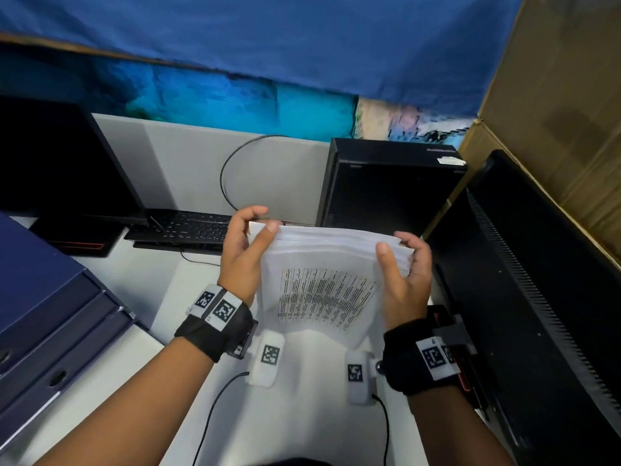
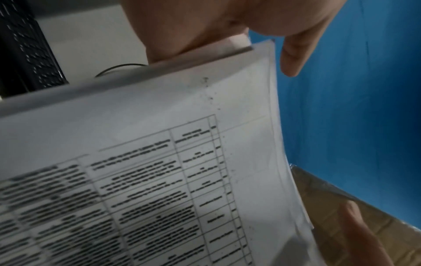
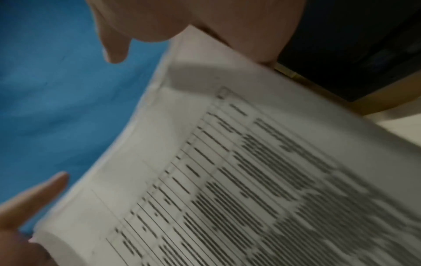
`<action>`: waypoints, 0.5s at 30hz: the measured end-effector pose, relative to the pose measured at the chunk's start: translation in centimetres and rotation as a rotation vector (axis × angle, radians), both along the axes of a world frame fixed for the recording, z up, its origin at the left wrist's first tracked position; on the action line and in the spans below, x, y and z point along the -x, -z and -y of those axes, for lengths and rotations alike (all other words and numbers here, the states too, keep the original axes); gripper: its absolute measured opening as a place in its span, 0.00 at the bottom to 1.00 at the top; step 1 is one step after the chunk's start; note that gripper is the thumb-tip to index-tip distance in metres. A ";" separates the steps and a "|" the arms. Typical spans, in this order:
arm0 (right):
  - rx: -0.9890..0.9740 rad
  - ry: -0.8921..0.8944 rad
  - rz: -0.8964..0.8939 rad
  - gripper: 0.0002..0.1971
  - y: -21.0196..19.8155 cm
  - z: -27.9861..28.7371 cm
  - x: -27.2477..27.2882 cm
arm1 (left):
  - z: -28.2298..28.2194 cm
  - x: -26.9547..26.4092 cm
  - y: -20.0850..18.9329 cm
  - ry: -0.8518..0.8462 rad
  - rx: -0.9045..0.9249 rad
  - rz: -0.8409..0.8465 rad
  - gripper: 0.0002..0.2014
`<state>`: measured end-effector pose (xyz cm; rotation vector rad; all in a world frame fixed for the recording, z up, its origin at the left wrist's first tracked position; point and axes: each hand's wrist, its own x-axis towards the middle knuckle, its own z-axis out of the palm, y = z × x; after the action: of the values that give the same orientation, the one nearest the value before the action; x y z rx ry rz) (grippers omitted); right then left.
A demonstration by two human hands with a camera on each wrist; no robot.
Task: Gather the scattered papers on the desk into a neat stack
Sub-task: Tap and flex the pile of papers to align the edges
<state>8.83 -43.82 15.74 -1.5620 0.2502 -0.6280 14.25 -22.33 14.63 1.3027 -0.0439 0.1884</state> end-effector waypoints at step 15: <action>-0.002 0.241 -0.100 0.05 -0.1 -0.2 -1.9 | 1.0 -0.8 0.0 -0.183 -0.141 0.052 0.04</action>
<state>10.73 -43.64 15.87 -1.5763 0.5196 -0.7367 15.06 -23.35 14.66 1.4427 0.0178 0.3810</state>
